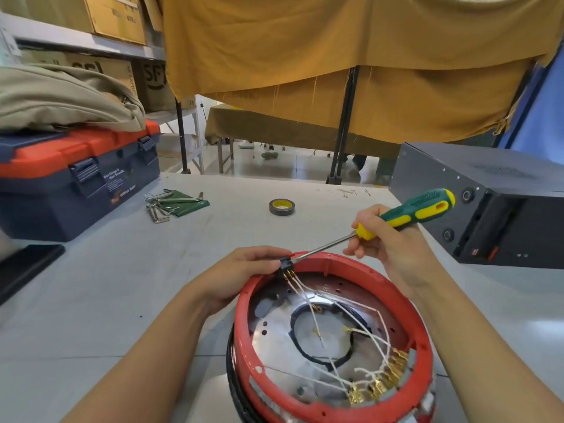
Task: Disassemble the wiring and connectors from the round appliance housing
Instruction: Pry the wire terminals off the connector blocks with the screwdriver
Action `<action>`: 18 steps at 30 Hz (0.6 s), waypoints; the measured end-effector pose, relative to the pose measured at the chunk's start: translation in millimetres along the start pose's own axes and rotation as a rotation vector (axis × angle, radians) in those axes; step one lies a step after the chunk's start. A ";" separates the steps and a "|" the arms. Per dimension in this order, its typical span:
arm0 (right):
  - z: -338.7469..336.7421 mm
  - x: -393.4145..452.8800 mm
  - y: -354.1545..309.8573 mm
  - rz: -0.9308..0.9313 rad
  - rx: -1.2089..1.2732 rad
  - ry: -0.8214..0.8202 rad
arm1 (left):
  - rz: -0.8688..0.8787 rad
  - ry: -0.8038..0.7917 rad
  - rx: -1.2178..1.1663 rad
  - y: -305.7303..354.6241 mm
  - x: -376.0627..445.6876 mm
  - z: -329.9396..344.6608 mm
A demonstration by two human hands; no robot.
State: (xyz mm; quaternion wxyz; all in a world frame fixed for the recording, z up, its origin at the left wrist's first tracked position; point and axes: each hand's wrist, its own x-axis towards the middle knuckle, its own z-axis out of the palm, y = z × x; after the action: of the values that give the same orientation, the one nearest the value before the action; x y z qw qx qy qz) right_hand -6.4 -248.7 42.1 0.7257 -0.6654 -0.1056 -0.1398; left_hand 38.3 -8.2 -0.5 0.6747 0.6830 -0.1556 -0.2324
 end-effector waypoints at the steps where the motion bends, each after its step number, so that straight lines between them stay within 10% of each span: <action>1: 1.0 -0.1 1.1 0.004 0.002 -0.006 | -0.005 -0.025 -0.017 -0.3 1.3 0.2; 18: -1.9 -30.2 15.6 -0.043 0.020 0.205 | 0.021 -0.199 -0.091 -13.7 9.5 3.4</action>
State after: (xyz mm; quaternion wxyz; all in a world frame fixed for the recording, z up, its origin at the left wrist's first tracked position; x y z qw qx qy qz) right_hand -29.5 -247.6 17.0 0.7362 -0.6377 -0.0467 -0.2215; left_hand 43.1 -15.4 -15.0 0.6889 0.6235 -0.2182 -0.2986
